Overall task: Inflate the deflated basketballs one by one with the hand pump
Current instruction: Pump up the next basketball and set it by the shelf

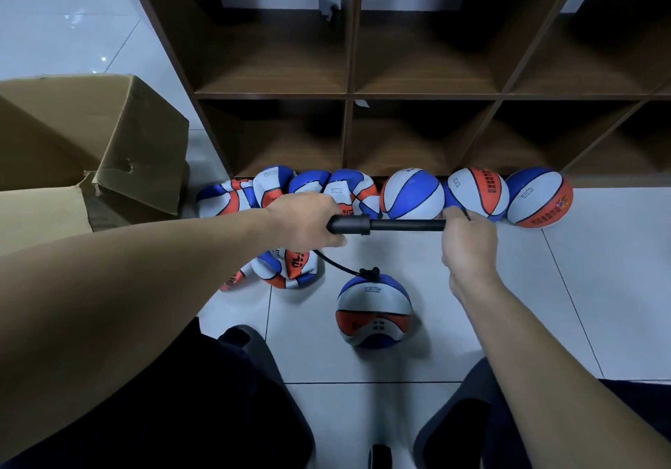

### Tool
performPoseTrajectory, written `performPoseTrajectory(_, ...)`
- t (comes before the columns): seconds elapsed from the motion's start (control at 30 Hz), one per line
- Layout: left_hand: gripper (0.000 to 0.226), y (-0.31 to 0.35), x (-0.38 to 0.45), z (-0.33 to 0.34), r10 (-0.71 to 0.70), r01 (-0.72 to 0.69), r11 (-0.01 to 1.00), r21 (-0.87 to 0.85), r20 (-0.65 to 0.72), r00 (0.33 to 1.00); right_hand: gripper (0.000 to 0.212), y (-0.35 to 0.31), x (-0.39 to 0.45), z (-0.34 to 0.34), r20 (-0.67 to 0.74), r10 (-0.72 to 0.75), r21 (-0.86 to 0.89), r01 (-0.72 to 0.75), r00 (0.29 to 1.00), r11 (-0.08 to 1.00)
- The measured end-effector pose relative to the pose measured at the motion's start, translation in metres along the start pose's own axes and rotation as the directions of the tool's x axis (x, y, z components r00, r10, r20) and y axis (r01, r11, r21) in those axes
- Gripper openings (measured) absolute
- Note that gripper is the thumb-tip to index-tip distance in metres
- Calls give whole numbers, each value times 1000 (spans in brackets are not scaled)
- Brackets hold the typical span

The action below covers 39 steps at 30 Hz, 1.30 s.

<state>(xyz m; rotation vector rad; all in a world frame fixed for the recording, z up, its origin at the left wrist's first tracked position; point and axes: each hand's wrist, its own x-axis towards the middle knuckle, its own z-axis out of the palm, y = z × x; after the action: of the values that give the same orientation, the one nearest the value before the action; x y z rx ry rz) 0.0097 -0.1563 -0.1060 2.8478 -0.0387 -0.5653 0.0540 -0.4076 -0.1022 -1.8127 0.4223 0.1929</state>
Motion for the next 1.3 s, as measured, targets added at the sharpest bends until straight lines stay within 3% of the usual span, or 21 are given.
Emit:
performPoseTrajectory(0.27, 29, 17, -6, 3, 7, -8, 1000, -14, -45, 999, 30, 0, -12, 11, -32, -92, -29, 91, 995, 995)
performPoseTrajectory(0.63, 35, 31, -6, 6, 39, -38, 999, 9, -53, 998, 41, 12, -39, 37, 77, -133, -91, 140, 988, 986)
performPoseTrajectory(0.97, 25, 31, -1, 4, 91, -91, 996, 15, -14, 996, 38, 9, -41, 41, 155, -162, -187, 190, 974, 964)
performPoseTrajectory(1.23, 24, 8, 1, 1, 42, -42, 999, 4, 24, 999, 29, 3, -5, 4, -26, -71, -63, 69, 997, 996)
performPoseTrajectory(1.3, 24, 3, 2, 0, 26, -26, 1000, 5, 21, 999, 37, -1, 0, -3, -45, -18, -11, 17, 999, 1000)
